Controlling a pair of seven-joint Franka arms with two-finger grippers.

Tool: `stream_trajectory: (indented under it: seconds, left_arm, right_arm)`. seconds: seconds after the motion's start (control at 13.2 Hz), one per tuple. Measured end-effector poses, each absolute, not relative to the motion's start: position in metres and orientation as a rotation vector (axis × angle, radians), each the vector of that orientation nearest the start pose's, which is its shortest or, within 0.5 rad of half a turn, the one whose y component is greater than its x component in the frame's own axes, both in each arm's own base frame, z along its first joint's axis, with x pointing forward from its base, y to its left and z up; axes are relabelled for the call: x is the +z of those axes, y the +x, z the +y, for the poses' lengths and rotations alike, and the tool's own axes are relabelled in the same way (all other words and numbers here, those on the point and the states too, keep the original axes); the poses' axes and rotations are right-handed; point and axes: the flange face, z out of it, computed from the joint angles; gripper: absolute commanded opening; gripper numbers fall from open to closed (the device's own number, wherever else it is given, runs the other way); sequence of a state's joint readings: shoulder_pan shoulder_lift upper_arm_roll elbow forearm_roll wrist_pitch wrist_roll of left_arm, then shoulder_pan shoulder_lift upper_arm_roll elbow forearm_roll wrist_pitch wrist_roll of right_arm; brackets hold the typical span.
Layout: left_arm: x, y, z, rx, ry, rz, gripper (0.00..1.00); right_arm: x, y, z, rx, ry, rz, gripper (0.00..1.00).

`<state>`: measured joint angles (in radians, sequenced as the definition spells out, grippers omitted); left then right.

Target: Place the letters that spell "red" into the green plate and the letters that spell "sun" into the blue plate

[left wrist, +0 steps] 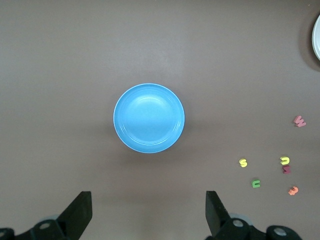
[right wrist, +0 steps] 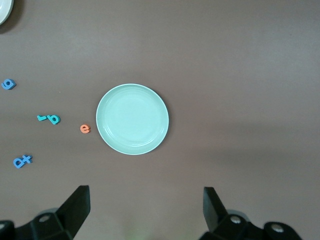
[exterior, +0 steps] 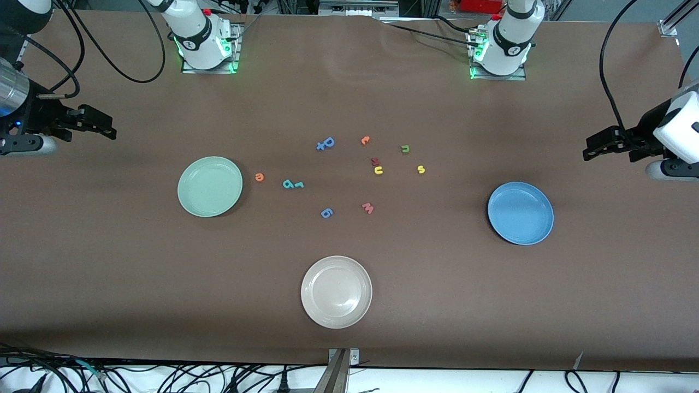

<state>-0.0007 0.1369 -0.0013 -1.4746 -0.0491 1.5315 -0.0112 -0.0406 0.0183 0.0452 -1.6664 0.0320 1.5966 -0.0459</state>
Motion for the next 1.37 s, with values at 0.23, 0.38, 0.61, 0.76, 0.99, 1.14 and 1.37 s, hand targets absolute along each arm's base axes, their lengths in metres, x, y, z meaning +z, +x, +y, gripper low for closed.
stream_trajectory:
  seconds: [0.23, 0.38, 0.61, 0.76, 0.99, 1.14, 1.37]
  left_arm:
    - [0.588, 0.591, -0.007, 0.128, -3.188, -0.015, 1.00]
    - [0.588, 0.591, -0.007, 0.128, -3.188, -0.015, 1.00]
    - [0.588, 0.591, -0.007, 0.128, -3.188, -0.014, 1.00]
    - [0.588, 0.591, -0.007, 0.128, -3.188, -0.014, 1.00]
    - [0.588, 0.591, -0.007, 0.128, -3.188, -0.013, 1.00]
    - [0.588, 0.591, -0.007, 0.128, -3.188, -0.013, 1.00]
    - [0.588, 0.591, -0.007, 0.128, -3.188, -0.013, 1.00]
  right_arm:
    - [0.571, 0.557, 0.006, 0.136, -3.103, -0.075, 1.00]
    - [0.571, 0.556, 0.006, 0.148, -3.102, -0.075, 1.00]
    - [0.569, 0.554, 0.007, 0.181, -3.100, -0.079, 1.00]
    - [0.566, 0.555, 0.007, 0.195, -3.098, -0.078, 1.00]
    - [0.559, 0.558, 0.005, 0.217, -3.096, -0.074, 1.00]
    - [0.558, 0.558, 0.006, 0.220, -3.096, -0.075, 1.00]
    - [0.558, 0.557, 0.011, 0.229, -3.094, -0.089, 1.00]
